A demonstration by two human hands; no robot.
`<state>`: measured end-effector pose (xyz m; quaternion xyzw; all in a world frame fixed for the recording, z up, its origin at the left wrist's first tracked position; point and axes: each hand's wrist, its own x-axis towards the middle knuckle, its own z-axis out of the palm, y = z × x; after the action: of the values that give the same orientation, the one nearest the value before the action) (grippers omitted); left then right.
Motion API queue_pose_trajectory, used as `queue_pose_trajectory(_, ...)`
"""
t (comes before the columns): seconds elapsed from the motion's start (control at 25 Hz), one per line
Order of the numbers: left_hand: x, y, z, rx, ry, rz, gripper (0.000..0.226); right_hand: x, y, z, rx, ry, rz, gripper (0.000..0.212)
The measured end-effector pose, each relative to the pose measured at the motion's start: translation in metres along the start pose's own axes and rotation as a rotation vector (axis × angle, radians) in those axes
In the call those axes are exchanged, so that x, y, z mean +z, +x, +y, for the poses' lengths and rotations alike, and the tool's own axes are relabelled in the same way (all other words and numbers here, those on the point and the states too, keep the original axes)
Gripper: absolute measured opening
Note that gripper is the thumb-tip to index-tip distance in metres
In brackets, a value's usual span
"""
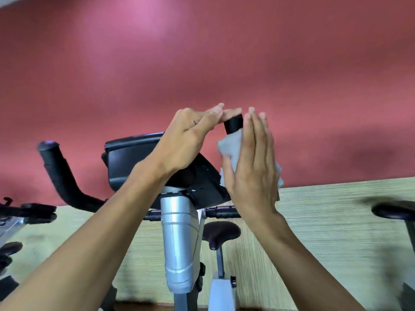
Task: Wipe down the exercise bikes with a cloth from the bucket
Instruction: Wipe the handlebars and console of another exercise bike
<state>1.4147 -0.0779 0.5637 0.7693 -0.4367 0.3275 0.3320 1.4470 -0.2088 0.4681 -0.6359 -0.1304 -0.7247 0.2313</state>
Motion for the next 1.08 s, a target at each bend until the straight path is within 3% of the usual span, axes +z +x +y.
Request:
queue_pose_trajectory(0.08,0.002,0.002,-0.004,0.017,-0.03,0.01,0.046,0.003,0.012,-0.003,-0.01,-0.03,0.053,0.064)
queue_pose_trajectory(0.32,0.003,0.0,-0.017,0.084,-0.025,0.026,0.042,-0.005,-0.018,0.007,-0.053,-0.088,-0.058,0.074)
queue_pose_trajectory(0.48,0.003,0.007,-0.017,0.072,-0.035,0.056,0.067,0.001,0.025,-0.011,-0.049,-0.09,0.022,0.065)
queue_pose_trajectory(0.52,0.002,0.008,-0.016,0.07,-0.045,0.057,0.065,0.003,0.021,-0.009,-0.061,-0.091,0.039,0.065)
queue_pose_trajectory(0.6,0.003,0.008,-0.016,0.067,-0.008,0.045,0.055,0.003,-0.004,0.005,-0.092,-0.13,0.011,0.071)
queue_pose_trajectory(0.72,0.006,0.006,-0.019,0.056,0.031,0.052,0.078,-0.002,-0.044,0.019,-0.085,-0.211,-0.068,0.088)
queue_pose_trajectory(0.88,0.007,0.004,-0.014,0.023,-0.052,0.109,0.055,0.001,0.005,0.0,-0.094,-0.155,-0.013,0.07)
queue_pose_trajectory(0.96,0.008,0.003,-0.011,0.025,-0.104,0.143,0.054,0.004,0.02,-0.006,-0.094,-0.112,0.056,0.062)
queue_pose_trajectory(1.08,0.012,-0.001,-0.003,0.002,-0.101,0.13,0.043,0.005,-0.013,0.01,-0.105,-0.141,0.027,0.066)
